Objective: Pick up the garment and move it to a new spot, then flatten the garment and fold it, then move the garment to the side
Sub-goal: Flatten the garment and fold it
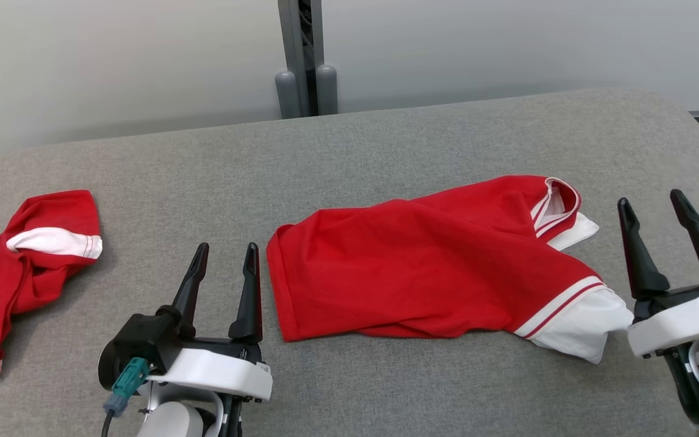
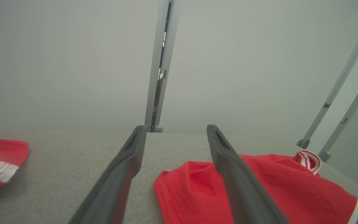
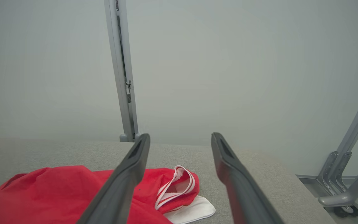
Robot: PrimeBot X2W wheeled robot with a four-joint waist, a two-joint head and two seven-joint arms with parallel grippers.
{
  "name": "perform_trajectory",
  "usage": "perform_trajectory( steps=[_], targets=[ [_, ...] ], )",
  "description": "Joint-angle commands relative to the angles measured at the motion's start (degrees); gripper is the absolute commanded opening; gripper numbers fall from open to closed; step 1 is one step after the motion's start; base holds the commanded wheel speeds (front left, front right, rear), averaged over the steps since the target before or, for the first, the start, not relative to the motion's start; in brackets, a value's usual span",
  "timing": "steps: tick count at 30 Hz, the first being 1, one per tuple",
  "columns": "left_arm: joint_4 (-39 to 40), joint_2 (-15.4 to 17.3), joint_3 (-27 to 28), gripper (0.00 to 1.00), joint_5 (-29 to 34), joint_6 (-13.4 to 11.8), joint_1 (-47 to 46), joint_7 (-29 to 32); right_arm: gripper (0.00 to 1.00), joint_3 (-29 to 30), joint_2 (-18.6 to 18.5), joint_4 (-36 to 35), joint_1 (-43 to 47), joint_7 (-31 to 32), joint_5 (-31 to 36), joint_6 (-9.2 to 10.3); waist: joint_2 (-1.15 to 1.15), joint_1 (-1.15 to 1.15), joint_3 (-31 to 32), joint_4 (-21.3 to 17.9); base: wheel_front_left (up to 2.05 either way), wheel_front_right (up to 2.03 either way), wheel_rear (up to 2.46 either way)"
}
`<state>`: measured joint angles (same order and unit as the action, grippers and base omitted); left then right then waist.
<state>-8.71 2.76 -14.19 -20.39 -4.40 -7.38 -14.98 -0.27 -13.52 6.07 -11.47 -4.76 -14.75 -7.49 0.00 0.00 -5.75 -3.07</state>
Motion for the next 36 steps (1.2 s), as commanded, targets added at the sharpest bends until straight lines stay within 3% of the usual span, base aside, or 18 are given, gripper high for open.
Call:
perform_trajectory(
  steps=[1, 9, 15, 23, 34, 35, 36],
  targets=[
    [0.0, 0.21, -0.01, 1.0, -0.18, 0.22, 0.11, -0.14, 1.0, -0.07, 0.11, -0.59, 0.31, -0.91, -0.38, -0.01, 0.0, 0.0, 0.28, 0.17, 0.0, 0.0, 0.0],
    [-0.51, 0.21, -1.03, 1.0, -0.55, 0.37, 1.36, -0.14, 1.0, -2.22, 1.55, -0.46, 2.28, -2.43, 0.86, -0.01, 0.0, 0.0, 0.81, 0.64, 0.0, 0.0, 0.0],
    [-10.47, 0.31, -7.02, 1.0, 0.3, 2.87, 0.21, -0.13, 1.0, -2.39, 1.69, 0.05, 2.1, -2.34, 0.86, -0.01, 0.0, 0.0, -0.33, 0.17, 0.0, 0.0, 0.0],
    [-23.52, 0.25, -12.96, 1.0, 1.35, 1.41, -4.79, 1.99, 1.0, -2.23, 2.13, 1.45, 1.52, -3.03, 0.83, -0.01, 0.0, 0.0, -2.2, -0.73, 0.0, 0.0, 0.0],
    [-31.27, 0.24, -15.15, 1.0, -1.63, -2.41, -9.88, 1.87, 1.0, -2.93, 2.69, 3.23, 0.54, -4.11, 0.88, -0.01, 0.0, 0.0, -2.82, -1.52, 0.0, 0.0, 0.0],
    [-31.63, 0.24, -15.43, 0.71, -1.96, -2.31, -9.98, 1.84, 1.0, -2.95, 2.7, 3.28, 0.48, -4.23, 0.88, -0.01, 0.0, 0.0, -2.78, -1.52, 0.0, 0.0, 0.0],
    [-31.97, 0.24, -15.67, 0.36, -2.15, -2.3, -10.17, 1.82, 1.0, -2.97, 2.72, 3.38, 0.42, -4.25, 0.91, -0.01, 0.0, 0.0, -2.71, -1.51, 0.0, 0.0, 0.0]
  ],
)
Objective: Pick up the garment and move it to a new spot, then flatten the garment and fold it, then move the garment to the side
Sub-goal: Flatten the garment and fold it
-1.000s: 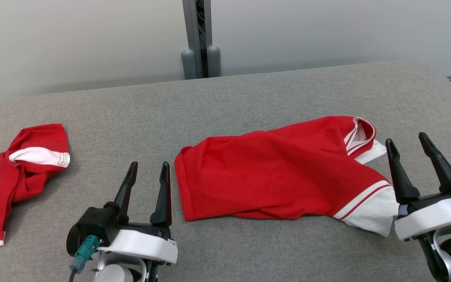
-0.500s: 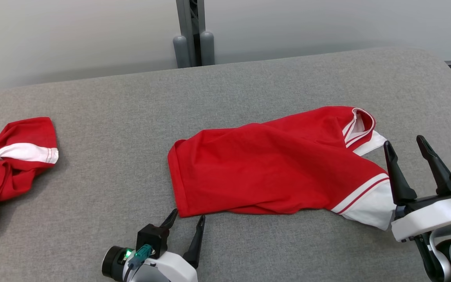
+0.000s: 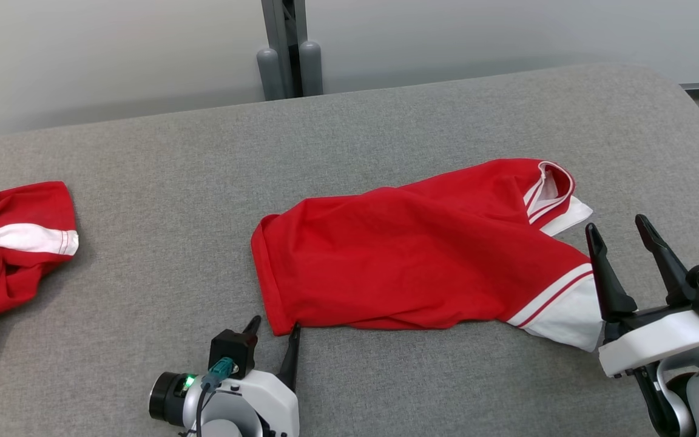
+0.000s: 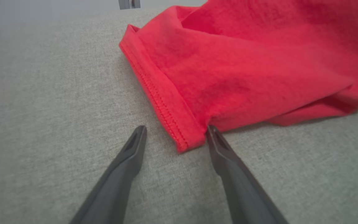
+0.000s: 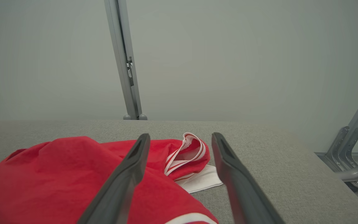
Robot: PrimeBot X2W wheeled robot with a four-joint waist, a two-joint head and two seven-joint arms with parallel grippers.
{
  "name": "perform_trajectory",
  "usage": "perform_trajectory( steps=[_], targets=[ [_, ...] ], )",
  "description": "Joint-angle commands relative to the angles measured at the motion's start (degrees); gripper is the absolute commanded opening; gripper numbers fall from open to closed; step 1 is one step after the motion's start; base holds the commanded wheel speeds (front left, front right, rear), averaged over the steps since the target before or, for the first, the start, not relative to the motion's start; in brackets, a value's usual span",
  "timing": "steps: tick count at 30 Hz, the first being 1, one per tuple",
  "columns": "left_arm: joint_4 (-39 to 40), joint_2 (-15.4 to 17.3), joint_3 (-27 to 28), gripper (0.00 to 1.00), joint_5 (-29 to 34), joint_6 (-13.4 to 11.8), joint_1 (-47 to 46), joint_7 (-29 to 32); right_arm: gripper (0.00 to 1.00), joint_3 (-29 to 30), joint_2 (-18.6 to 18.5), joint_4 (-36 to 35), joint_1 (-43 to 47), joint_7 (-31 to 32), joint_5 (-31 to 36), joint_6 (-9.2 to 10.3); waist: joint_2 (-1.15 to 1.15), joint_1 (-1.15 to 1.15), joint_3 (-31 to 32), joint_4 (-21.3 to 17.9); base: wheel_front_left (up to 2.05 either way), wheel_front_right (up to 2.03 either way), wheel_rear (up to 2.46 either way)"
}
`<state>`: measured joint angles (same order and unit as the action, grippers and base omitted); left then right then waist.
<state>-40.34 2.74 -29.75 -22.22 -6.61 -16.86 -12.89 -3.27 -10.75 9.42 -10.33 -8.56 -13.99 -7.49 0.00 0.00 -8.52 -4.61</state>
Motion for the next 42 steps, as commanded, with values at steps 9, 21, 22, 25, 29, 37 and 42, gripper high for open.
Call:
perform_trajectory(
  steps=[9, 21, 22, 25, 29, 37, 42],
  targets=[
    [1.32, 0.3, 1.59, 0.0, -2.48, 0.4, -1.53, -1.94, 1.0, -0.07, 0.0, 1.5, -0.4, -1.05, 0.49, -0.01, 0.0, 0.0, 1.36, 0.63, 0.0, 0.0, 0.0],
    [30.22, 0.45, 23.09, 0.0, -1.91, 0.41, 0.35, -2.25, 1.0, -0.18, 0.52, 1.68, -0.93, -0.84, 1.45, -0.01, 0.0, 0.0, 2.87, 2.03, 0.0, 0.0, 0.0],
    [31.69, 0.41, 24.7, 0.0, -1.94, 0.64, -0.77, -2.25, 1.0, -0.24, 0.58, 1.7, -1.04, -0.82, 1.5, -0.01, 0.0, 0.0, 2.9, 1.95, 0.0, 0.0, 0.0],
    [35.74, 0.33, 28.57, 0.0, -1.21, 1.61, -5.24, -2.26, 1.0, -0.79, 0.6, 1.77, -1.37, -0.9, 1.5, -0.01, 0.0, 0.0, 3.0, 1.3, 0.0, 0.0, 0.0],
    [39.67, 0.21, 29.47, 0.0, 0.3, 3.08, -13.05, -2.21, 1.0, -1.01, 1.05, 2.05, -2.11, -1.19, 1.57, -0.01, 0.0, 0.0, 3.06, -0.26, 0.0, 0.0, 0.0],
    [35.44, 0.21, 13.33, 0.0, -3.72, 6.1, -22.9, 0.56, 1.0, -1.06, 3.02, 3.84, -3.11, -2.28, 1.86, -0.01, 0.0, 0.0, 2.6, -5.4, 0.0, 0.0, 0.0],
    [30.21, 0.22, 0.36, 0.0, -7.29, 3.76, -23.25, 2.58, 1.0, -1.67, 4.56, 5.38, -4.91, -3.38, 1.34, -0.01, 0.0, 0.0, 0.09, -10.22, 0.0, 0.0, 0.0]
  ],
)
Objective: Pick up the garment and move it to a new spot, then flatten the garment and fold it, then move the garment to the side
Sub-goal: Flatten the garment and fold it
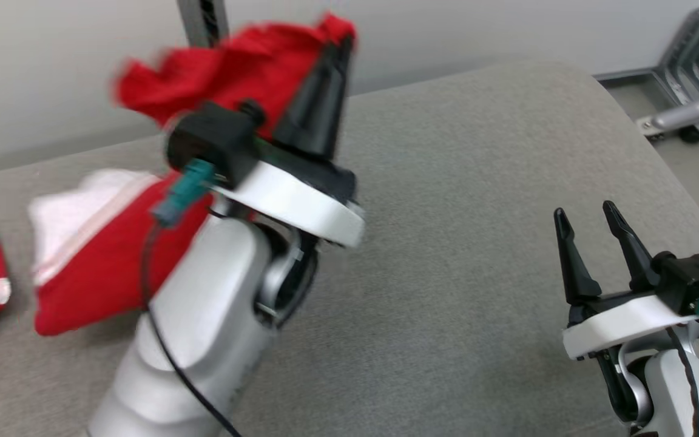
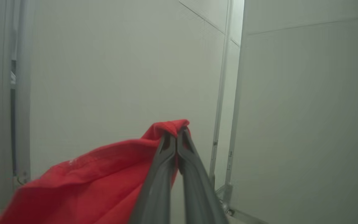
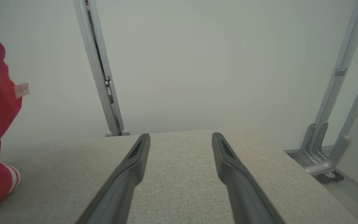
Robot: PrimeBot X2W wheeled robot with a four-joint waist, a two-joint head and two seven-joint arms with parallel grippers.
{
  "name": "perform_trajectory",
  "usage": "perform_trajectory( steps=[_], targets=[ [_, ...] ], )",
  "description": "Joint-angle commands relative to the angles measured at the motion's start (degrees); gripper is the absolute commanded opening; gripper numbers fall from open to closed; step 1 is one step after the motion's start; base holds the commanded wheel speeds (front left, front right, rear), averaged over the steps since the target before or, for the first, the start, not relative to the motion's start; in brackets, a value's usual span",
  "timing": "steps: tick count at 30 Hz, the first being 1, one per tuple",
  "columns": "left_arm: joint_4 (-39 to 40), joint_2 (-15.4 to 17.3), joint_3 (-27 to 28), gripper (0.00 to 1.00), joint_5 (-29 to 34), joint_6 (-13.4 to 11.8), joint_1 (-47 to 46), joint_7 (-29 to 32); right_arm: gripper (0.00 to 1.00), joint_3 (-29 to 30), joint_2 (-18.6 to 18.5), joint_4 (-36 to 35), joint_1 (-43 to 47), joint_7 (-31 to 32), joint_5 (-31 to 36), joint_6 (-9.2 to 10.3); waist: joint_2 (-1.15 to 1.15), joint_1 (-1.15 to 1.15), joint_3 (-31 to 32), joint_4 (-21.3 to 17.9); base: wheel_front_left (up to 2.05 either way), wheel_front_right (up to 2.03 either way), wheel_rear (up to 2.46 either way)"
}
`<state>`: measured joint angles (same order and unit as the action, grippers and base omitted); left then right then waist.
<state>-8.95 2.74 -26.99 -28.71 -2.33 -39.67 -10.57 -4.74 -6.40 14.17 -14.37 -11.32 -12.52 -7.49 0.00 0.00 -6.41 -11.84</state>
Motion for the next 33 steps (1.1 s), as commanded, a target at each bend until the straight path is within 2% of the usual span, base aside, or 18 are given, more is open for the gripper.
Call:
perform_trajectory(
  steps=[1, 5, 6, 8, 17, 18, 20, 27, 33],
  targets=[
    [-2.15, 0.19, -4.72, 0.0, -1.6, -1.19, -0.24, 0.01, 1.0, -0.34, 0.42, 0.98, -1.3, -0.86, -0.36, -0.01, 0.0, 0.0, -2.66, -4.06, 0.0, 0.0, 0.0],
    [-5.97, 0.25, -14.79, 0.0, -4.47, -2.87, -0.58, -0.79, 1.0, -0.66, 1.53, 3.12, -2.65, -2.03, -1.09, -0.01, 0.0, 0.0, -5.02, -7.81, 0.0, 0.0, 0.0],
    [-5.97, 0.25, -14.79, 0.0, -4.47, -2.87, -0.58, -0.79, 1.0, -0.66, 1.53, 3.12, -2.65, -2.03, -1.09, -0.01, 0.0, 0.0, -5.02, -7.81, 0.0, 0.0, 0.0],
    [-7.64, 0.27, -19.14, 0.0, -5.74, -3.6, -1.31, -1.37, 1.0, -0.99, 1.76, 4.34, -3.29, -2.62, -1.23, -0.01, 0.0, 0.0, -5.98, -9.55, 0.0, 0.0, 0.0],
    [-13.87, 0.26, -34.99, 0.01, -7.28, -9.45, -5.04, -3.69, 1.0, -2.11, 2.78, 9.02, -5.56, -3.91, -2.4, -0.01, 0.0, 0.0, -8.57, -14.4, 0.0, 0.0, 0.0],
    [-14.54, 0.26, -36.32, 0.17, -7.55, -9.89, -5.19, -3.74, 1.0, -2.2, 2.85, 9.4, -5.66, -4.0, -2.36, -0.01, 0.0, 0.0, -8.63, -14.55, 0.0, 0.0, 0.0],
    [-15.8, 0.3, -38.22, 1.0, -8.86, -10.91, -5.47, -3.97, 1.0, -2.28, 3.02, 10.08, -5.81, -4.03, -2.31, -0.01, 0.0, 0.0, -8.68, -14.72, 0.0, 0.0, 0.0],
    [-18.28, 0.26, -42.97, 1.0, -12.7, -11.1, -6.95, -4.28, 1.0, -1.51, 3.05, 9.92, -6.18, -4.06, -1.4, -0.01, 0.0, 0.0, -7.59, -12.61, 0.0, 0.0, 0.0],
    [-17.11, 0.25, -41.55, 1.0, -15.09, -12.51, -8.14, -4.55, 1.0, -0.81, 2.16, 8.83, -5.76, -4.06, -0.46, -0.01, 0.0, 0.0, -5.67, -8.78, 0.0, 0.0, 0.0]
  ],
)
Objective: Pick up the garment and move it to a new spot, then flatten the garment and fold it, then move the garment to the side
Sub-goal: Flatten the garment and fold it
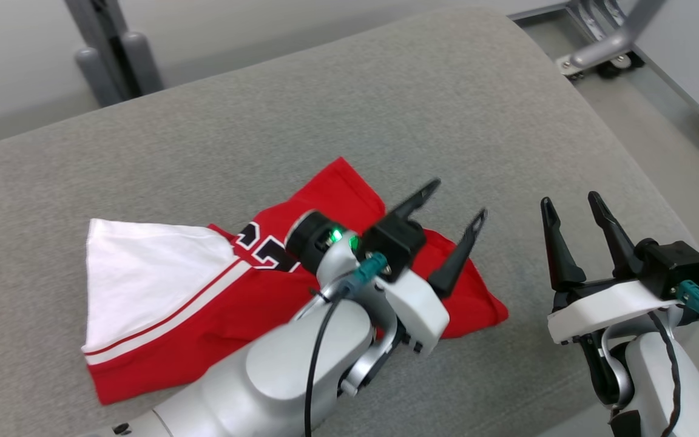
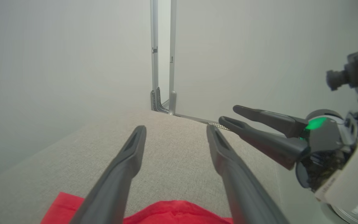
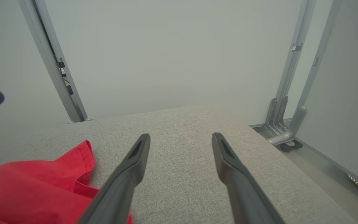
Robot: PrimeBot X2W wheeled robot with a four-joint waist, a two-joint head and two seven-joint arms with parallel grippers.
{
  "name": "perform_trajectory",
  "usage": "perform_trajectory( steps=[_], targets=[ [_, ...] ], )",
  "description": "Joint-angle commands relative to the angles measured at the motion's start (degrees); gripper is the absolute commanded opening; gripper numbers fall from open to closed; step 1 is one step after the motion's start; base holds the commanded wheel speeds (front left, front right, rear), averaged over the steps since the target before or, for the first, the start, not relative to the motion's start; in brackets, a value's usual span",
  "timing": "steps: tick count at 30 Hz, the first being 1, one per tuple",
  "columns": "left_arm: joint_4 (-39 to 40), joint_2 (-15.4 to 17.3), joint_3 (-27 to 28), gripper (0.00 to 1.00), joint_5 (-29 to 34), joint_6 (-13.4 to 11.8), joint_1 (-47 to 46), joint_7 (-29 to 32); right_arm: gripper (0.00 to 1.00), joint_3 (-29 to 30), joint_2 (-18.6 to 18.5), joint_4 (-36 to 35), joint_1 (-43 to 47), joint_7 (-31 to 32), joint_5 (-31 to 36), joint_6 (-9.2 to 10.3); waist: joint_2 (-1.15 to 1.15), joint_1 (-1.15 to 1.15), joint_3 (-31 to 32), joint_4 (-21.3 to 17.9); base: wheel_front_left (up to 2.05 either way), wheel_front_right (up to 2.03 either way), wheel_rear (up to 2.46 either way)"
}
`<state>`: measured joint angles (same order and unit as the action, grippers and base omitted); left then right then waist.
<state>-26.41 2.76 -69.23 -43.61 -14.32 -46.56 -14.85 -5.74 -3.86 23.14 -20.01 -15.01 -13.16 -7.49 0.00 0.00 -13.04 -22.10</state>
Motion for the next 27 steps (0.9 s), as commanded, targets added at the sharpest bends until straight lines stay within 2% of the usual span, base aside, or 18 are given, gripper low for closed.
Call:
perform_trajectory(
  steps=[1, 7, 8, 14, 21, 27],
  targets=[
    [0.97, 0.22, 1.88, 1.0, 0.1, -0.88, -1.63, -0.29, 1.0, 0.32, -0.6, -0.55, 0.03, -0.31, 0.37, -0.01, 0.0, 0.0, 1.25, 2.27, 0.0, 0.0, 0.0],
    [3.96, 0.54, 13.25, 1.0, 5.23, -2.33, 1.1, -0.28, 1.0, 0.35, -2.33, -2.6, 1.97, -0.26, 0.63, -0.01, 0.0, 0.0, 3.32, 8.07, 0.0, 0.0, 0.0],
    [5.18, 1.69, 17.85, 1.0, 7.5, -2.39, 2.83, -0.25, 1.0, 0.11, -3.13, -3.3, 2.43, -0.26, 0.68, 0.0, 0.0, 0.0, 4.05, 10.11, 0.0, 0.0, 0.0],
    [8.94, 5.07, 29.98, 1.0, 12.4, -1.95, 11.07, -0.26, 1.0, -0.83, -4.48, -5.73, 4.97, -0.26, 0.05, 0.0, 0.0, 0.0, 6.29, 16.11, 0.0, 0.0, 0.0],
    [11.66, 7.33, 39.8, 1.0, 15.28, 0.28, 22.3, -0.26, 1.0, -1.48, -4.14, -7.59, 7.88, -0.26, -0.96, -0.01, 0.0, 0.0, 8.43, 20.08, 0.0, 0.0, 0.0],
    [13.4, 5.85, 47.16, 1.0, 17.59, 2.97, 33.13, -0.27, 1.0, -1.9, -3.5, -8.64, 10.19, 0.32, -1.46, 0.0, 0.0, 0.0, 9.61, 21.68, 0.0, 0.0, 0.0]
  ],
)
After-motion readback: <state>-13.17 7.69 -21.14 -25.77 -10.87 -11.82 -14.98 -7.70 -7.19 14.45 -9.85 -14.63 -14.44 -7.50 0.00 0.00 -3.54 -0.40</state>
